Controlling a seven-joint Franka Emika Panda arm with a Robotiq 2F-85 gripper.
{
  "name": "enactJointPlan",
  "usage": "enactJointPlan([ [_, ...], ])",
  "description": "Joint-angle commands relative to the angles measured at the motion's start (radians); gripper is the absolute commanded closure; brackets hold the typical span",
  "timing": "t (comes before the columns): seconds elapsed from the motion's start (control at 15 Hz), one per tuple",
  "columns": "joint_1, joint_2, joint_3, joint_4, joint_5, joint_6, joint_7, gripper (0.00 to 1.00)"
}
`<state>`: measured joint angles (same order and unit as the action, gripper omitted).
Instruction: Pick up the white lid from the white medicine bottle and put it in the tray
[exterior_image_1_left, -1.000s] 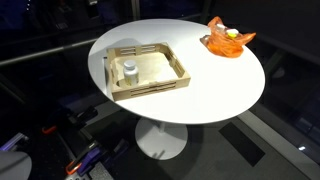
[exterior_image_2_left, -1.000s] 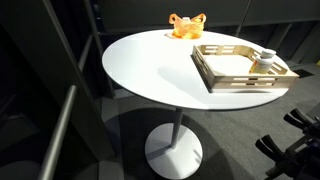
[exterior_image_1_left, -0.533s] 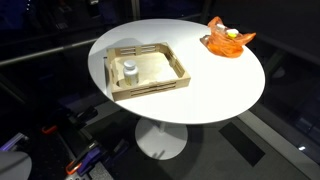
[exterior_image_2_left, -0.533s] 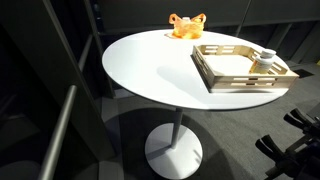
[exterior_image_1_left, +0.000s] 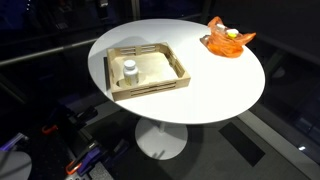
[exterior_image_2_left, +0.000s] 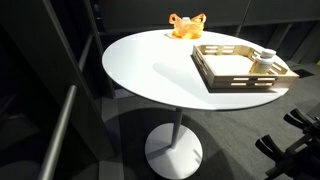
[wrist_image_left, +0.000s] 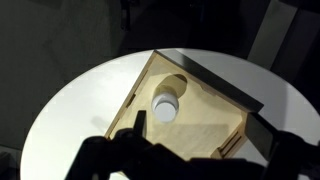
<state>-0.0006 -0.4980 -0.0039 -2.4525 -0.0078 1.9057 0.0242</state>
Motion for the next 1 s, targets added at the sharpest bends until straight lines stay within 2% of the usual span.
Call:
enactJointPlan([
  [0.0, -0.008, 0.066, -0.004, 0.037, -0.002, 0.012, -0.002, 0.00],
  [0.93, -0.032, 0.216, -0.014, -0.016, 0.005, 0.216, 0.053, 0.00],
])
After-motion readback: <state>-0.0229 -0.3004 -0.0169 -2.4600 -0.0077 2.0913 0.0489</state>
